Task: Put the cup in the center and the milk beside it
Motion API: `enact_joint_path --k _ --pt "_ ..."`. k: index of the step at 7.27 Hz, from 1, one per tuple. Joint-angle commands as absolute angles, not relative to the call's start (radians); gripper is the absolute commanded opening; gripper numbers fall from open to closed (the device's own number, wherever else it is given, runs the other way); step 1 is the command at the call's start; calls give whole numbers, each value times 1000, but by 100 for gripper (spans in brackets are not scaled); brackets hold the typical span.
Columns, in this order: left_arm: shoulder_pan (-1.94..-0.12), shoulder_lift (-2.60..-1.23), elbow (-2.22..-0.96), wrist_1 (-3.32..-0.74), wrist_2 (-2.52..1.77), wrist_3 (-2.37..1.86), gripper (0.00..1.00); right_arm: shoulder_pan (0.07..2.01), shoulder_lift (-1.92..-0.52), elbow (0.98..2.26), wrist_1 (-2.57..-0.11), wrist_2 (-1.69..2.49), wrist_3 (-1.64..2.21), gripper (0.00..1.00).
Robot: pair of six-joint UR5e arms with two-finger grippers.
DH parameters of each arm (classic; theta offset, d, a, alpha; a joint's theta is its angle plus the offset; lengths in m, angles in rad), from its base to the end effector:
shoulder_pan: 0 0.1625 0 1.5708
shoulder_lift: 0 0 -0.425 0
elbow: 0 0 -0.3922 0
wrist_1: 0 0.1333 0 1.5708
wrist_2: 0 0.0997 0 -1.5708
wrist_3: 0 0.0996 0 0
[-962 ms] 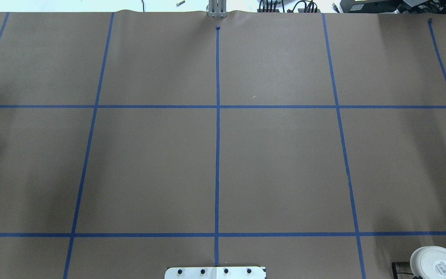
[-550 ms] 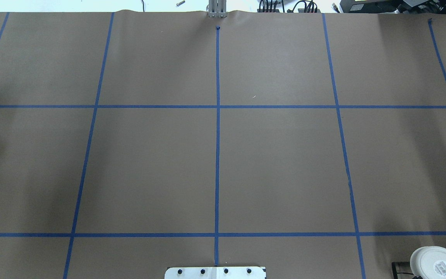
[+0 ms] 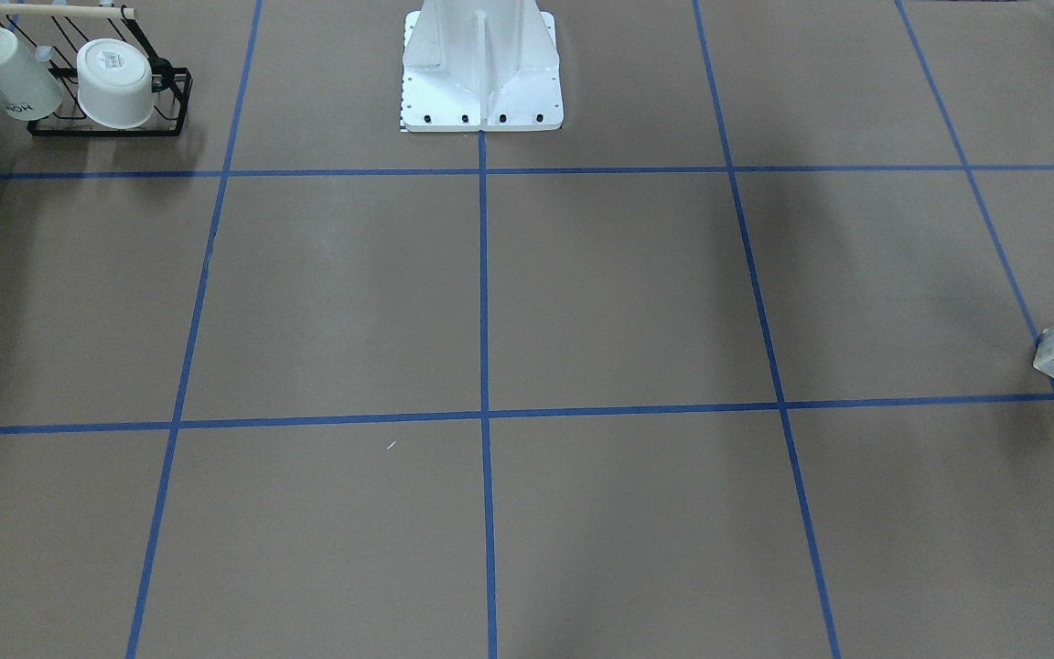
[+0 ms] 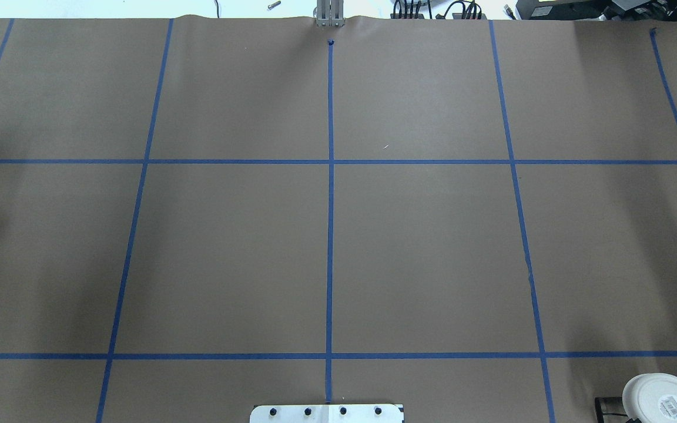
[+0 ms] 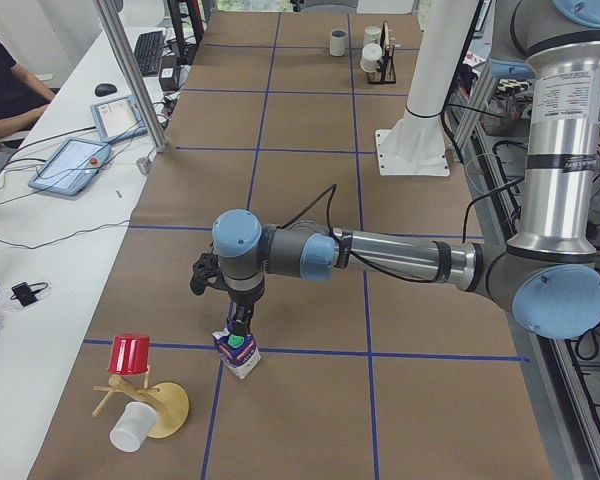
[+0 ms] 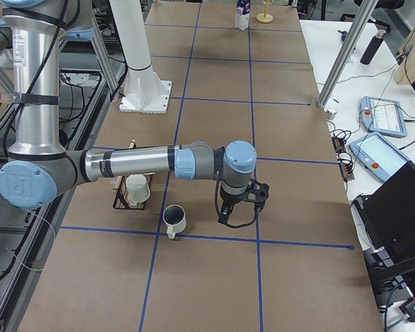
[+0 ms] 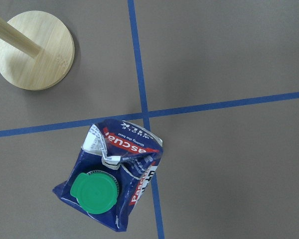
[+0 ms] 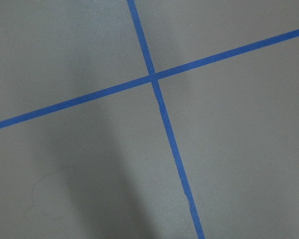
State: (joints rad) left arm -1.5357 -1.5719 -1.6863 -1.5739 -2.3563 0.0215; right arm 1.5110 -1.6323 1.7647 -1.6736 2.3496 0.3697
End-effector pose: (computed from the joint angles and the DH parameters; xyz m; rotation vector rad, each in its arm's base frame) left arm -0.0454 -0.4993 0.5999 0.1082 0.7856 0.1006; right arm 0.0355 -0.4674 0.6028 -0.1390 -0.7696 0.2825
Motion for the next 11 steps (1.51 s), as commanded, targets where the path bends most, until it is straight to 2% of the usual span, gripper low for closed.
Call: enact_joint_path --k 1,4,7,8,10,11 --pt "-1537 -1571 -1690 -1574 -2356 21 99 1511 -1632 1763 -1674 2350 370 100" --pt "-1537 -1568 -1703 -1574 -2364 23 99 1509 -1597 1778 -1672 2347 382 100" --pt "-1528 -1577 -1793 -1574 -2362 15 99 1463 -1597 1821 -1678 2411 403 100" --pt "-1528 -1568 -1807 -1574 -2362 21 99 1454 -1680 1857 -1625 2492 378 100" --pt "-1529 -1560 -1812 -1575 -2364 25 99 1408 -1987 1873 -1247 2474 174 100" --pt "-1529 -1560 -1813 -1575 -2364 25 99 1408 -2023 1844 -1156 2483 144 100"
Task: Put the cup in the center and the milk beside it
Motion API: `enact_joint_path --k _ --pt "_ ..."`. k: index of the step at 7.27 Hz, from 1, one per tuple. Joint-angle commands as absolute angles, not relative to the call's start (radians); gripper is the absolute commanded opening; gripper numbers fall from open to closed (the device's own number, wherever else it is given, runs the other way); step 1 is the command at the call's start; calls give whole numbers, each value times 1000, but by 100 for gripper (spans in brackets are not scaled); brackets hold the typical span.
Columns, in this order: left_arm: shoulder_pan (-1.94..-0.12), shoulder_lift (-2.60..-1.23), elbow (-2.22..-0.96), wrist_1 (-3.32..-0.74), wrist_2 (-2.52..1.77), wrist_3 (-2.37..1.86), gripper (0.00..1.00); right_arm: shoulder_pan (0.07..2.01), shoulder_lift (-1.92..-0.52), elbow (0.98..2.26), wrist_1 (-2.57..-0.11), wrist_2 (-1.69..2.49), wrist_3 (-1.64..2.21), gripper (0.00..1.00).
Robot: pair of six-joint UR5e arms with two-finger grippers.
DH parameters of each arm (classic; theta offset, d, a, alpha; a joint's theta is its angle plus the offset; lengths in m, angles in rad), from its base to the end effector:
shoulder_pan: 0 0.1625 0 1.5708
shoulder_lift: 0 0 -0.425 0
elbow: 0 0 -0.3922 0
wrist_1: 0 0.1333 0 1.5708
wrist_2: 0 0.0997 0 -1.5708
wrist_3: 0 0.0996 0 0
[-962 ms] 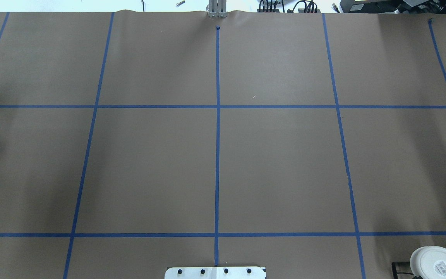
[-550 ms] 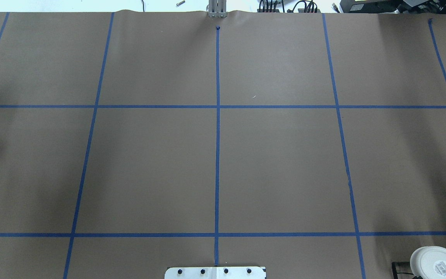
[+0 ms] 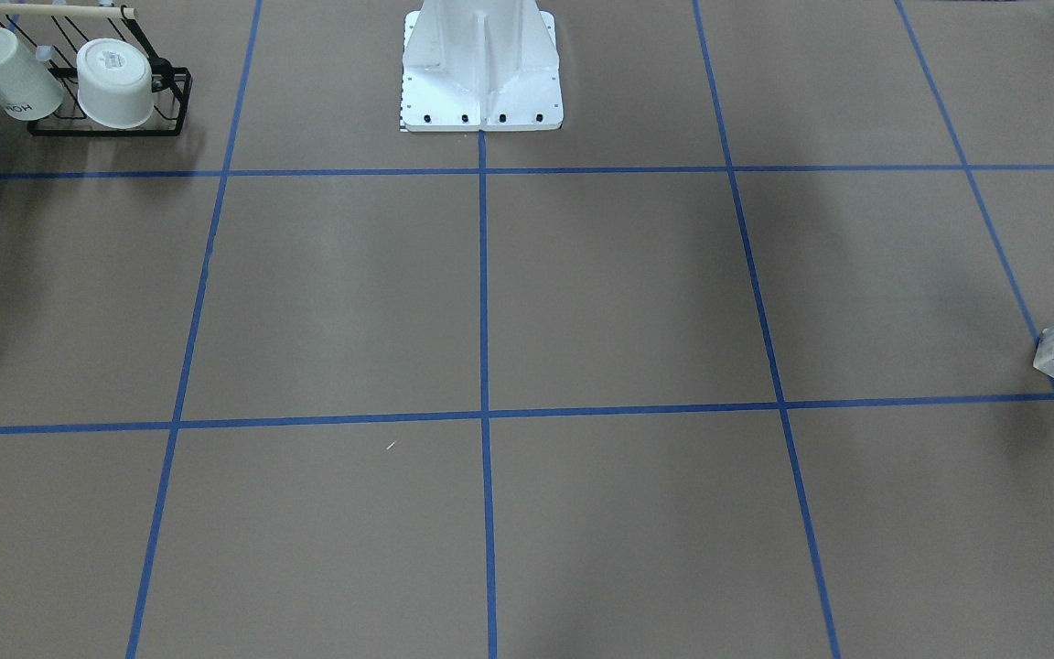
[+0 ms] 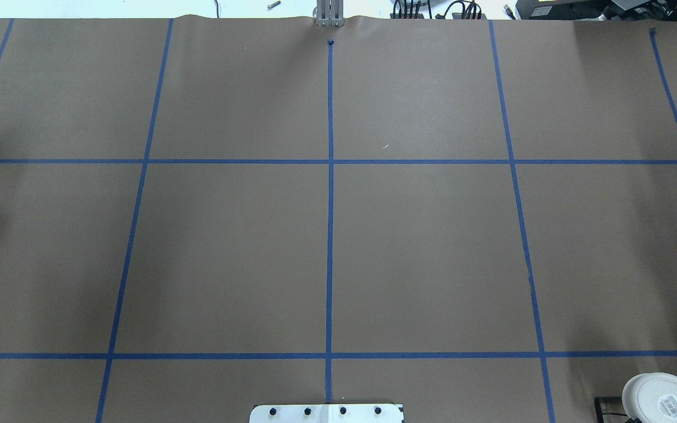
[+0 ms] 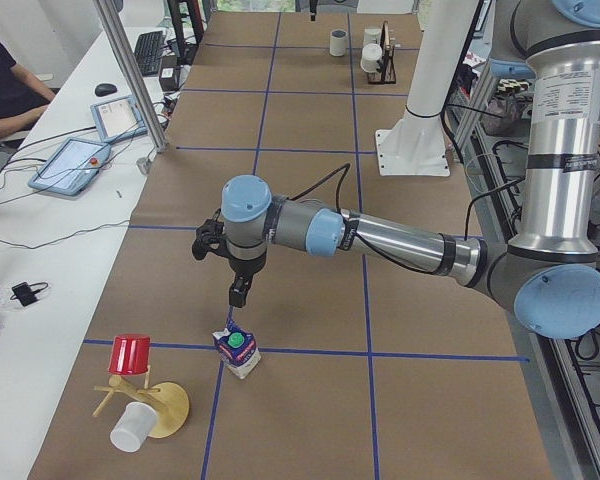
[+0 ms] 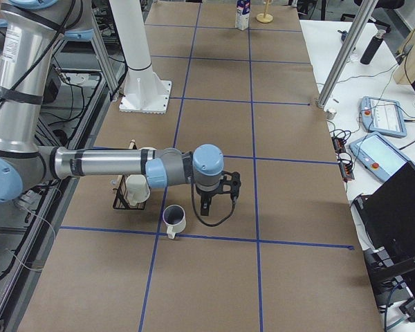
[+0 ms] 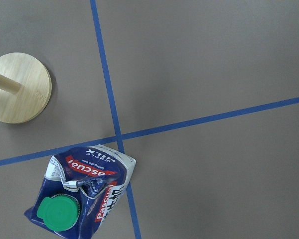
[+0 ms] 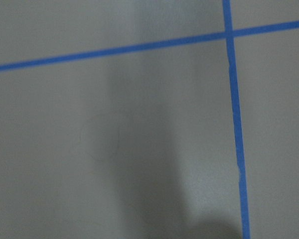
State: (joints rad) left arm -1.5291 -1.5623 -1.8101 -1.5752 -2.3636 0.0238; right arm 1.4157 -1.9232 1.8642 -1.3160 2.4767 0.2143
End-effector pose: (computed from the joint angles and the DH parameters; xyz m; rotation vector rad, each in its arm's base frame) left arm -0.0418 -0.4936 0.5425 0.2158 0.7916 0.1550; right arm -0.0005 -0.3588 0.6254 0.0133 -0.9207 -0.0337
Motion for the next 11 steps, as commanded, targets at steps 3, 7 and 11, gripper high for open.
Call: enact_joint_path --k 3,7,11 --pt "-1529 -1546 -1807 -1626 -2364 21 99 1404 -1991 1715 -1108 2464 48 100" --pt "-1529 -1546 -1806 -1626 -2364 21 99 1315 -1945 1692 -1106 2419 28 100" --pt "-1528 -1546 -1801 -1626 -2364 18 99 1298 -1979 1694 -1104 2430 -114 100"
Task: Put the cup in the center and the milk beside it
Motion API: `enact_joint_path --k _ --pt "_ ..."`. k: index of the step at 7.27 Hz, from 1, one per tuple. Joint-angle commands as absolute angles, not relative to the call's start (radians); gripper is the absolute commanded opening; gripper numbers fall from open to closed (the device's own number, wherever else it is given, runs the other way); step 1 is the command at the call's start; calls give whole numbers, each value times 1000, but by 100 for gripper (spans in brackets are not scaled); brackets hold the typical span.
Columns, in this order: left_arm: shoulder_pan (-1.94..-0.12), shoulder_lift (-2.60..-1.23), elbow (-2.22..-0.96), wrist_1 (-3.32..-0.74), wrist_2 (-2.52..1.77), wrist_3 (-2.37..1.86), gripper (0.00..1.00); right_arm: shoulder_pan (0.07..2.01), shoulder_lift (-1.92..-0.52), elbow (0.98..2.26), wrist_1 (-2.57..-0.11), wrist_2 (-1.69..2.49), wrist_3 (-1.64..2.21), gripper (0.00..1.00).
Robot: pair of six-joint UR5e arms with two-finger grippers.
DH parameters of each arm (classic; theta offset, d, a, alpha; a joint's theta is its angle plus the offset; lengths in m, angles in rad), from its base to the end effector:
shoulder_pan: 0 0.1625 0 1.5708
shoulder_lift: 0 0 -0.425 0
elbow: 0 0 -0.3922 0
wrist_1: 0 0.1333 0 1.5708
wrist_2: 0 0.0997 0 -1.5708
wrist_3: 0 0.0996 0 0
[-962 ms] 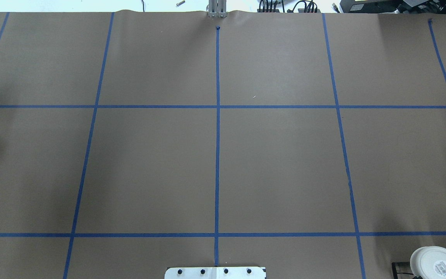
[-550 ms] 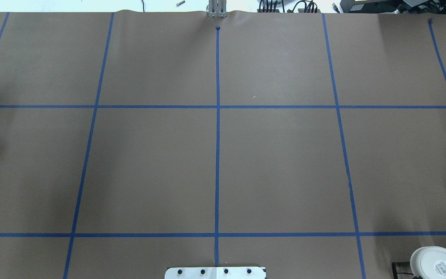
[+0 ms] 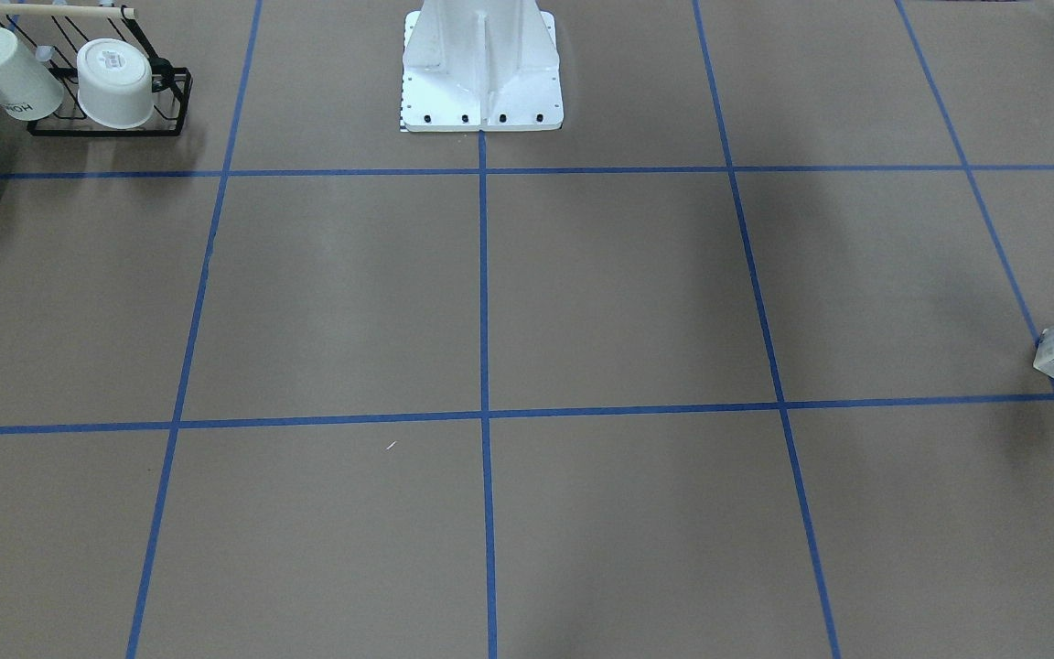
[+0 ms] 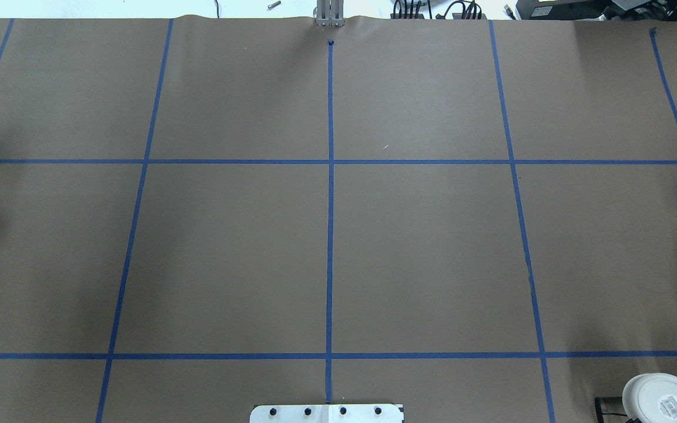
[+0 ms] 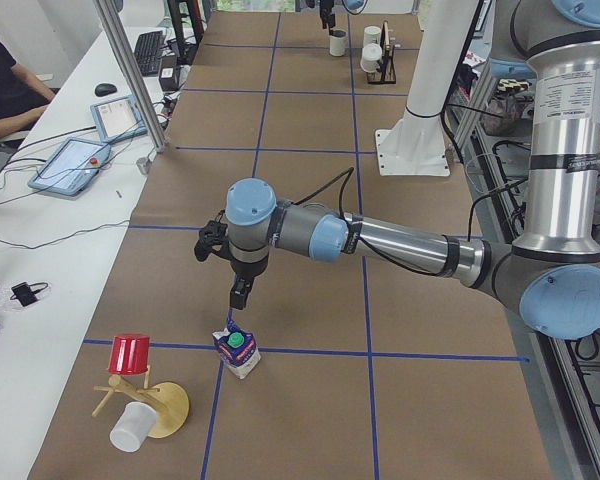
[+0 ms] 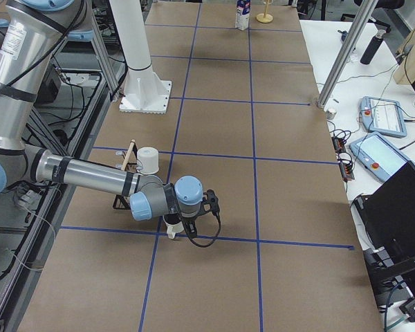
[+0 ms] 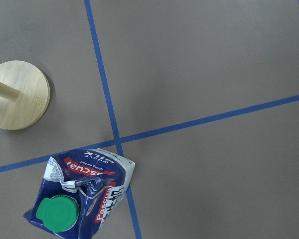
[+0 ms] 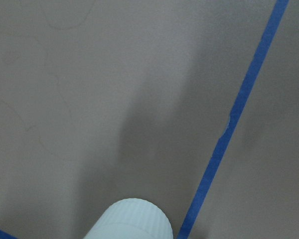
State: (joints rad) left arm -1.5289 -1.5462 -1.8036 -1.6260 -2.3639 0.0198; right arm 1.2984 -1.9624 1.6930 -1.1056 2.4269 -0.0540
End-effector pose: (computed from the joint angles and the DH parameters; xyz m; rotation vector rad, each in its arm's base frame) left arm -0.0418 -0.4899 0.5478 0.2409 0.7917 0.1626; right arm -0.0319 -0.3299 0.7043 0.0902 -0.8739 -0.3891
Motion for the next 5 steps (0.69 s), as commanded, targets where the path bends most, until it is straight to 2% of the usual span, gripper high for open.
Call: enact_joint_path --k 1,5 --pt "-1528 -1546 -1801 -1626 -2364 18 99 1298 -1985 1701 -1104 2437 -124 100" --pt "-1528 -1545 -1798 -1625 -2364 15 99 1299 -2020 1703 -1082 2459 -183 100"
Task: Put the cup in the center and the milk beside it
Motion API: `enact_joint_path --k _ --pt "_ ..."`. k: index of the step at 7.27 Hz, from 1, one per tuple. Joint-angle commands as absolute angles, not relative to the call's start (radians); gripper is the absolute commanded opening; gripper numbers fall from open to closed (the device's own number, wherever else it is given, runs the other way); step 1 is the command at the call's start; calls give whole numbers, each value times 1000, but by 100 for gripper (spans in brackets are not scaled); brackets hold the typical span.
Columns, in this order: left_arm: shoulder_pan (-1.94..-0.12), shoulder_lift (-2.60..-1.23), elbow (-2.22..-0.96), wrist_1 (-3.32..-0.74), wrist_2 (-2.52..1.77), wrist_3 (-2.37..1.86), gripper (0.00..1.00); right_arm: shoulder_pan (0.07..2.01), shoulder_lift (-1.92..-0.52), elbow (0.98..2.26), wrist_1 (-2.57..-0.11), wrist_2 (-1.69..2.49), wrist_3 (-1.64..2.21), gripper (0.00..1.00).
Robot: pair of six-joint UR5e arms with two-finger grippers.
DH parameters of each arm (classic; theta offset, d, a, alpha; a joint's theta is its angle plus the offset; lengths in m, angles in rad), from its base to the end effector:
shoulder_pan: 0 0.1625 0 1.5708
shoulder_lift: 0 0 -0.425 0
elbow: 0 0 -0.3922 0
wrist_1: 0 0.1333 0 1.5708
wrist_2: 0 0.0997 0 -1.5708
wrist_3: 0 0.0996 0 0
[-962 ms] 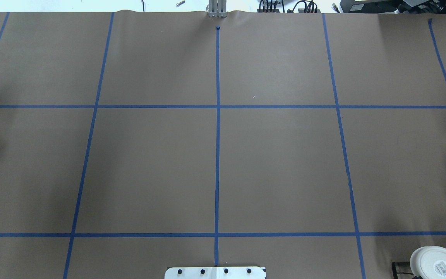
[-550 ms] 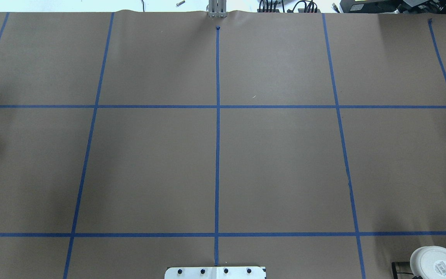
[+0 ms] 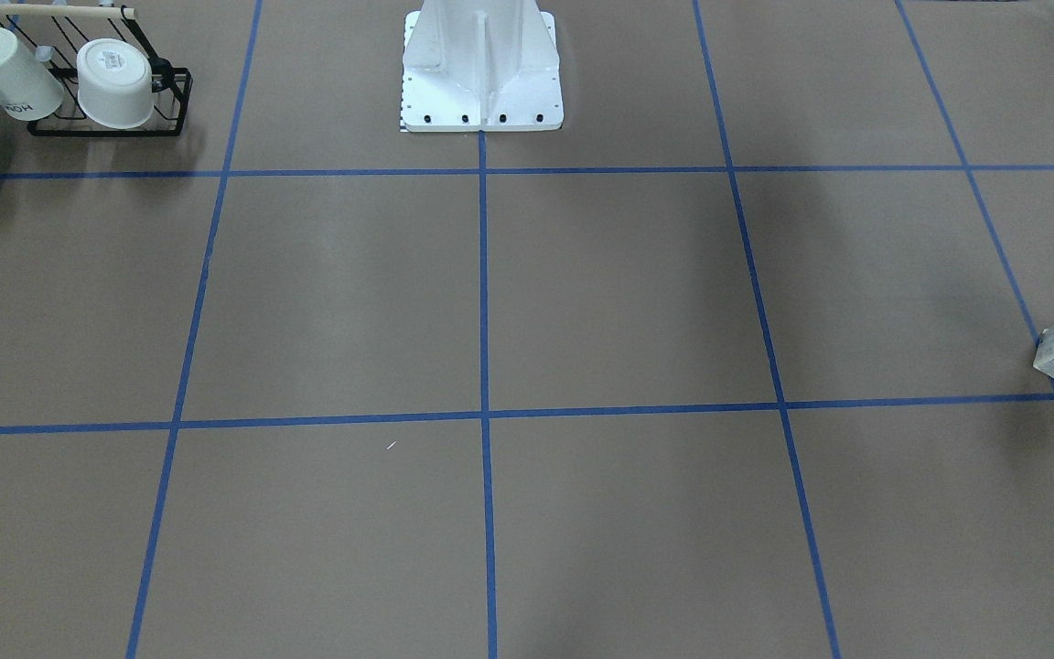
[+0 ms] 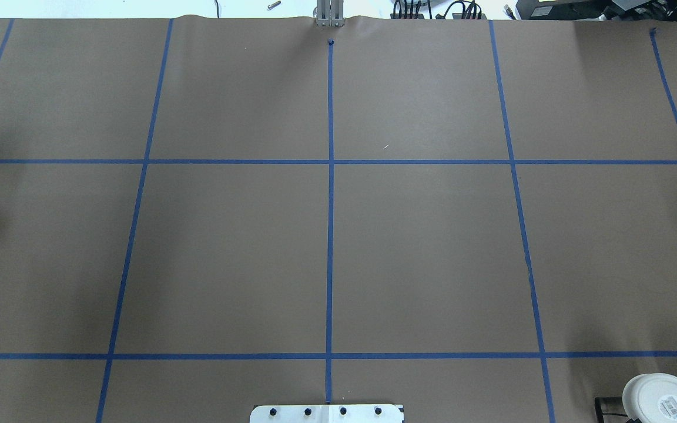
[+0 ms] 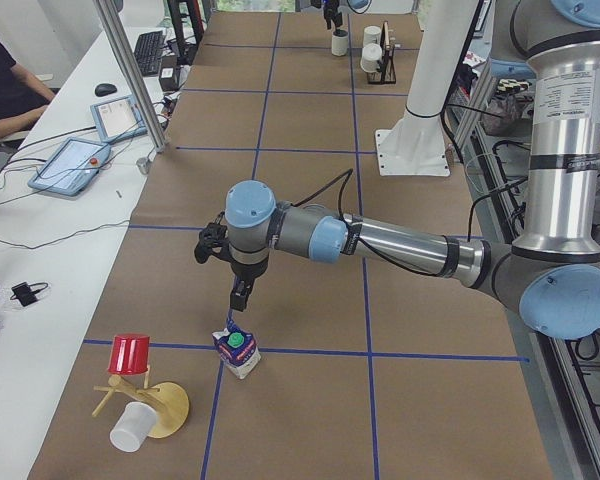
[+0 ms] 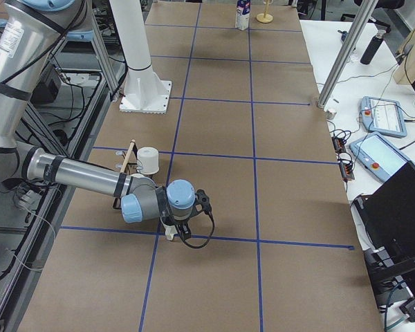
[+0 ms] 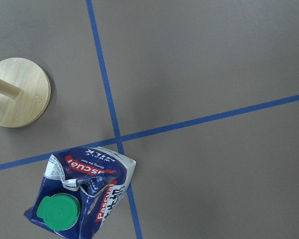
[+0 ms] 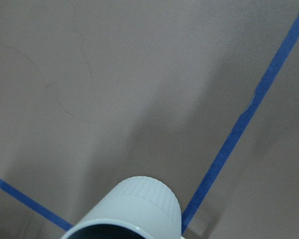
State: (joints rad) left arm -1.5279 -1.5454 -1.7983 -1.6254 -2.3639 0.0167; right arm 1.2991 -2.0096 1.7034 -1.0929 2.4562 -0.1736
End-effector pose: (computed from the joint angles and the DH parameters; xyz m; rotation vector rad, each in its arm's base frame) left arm -0.0414 -0.4898 0.5509 0.2329 0.7923 0.1580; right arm -0.0270 -0.3064 0.7105 0.1181 -0.8995 -0.4907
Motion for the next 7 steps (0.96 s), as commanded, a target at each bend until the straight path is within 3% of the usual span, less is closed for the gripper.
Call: enact_joint_path --k 1,3,4,5,6,7 --pt "-1528 -1545 -1798 -1624 -2364 15 99 1299 -2025 1703 -1081 2459 -196 100" --pt "-1528 -1545 -1790 -1624 -2365 17 99 1293 -2023 1692 -1081 2444 -202 99" --pt "-1528 -1545 -1790 -1626 -2379 17 99 1287 -2022 1689 -1083 2436 -202 75" --pt "-1528 -1545 -1787 -1626 -2382 20 99 1285 -2020 1683 -1083 2434 -202 22" --pt "-1528 -1545 -1784 -1625 -2382 20 99 1285 -2019 1684 -1074 2436 -209 0" --pt "-1528 -1545 -1779 -1626 -2384 21 99 1285 -2019 1683 -1071 2441 -201 0"
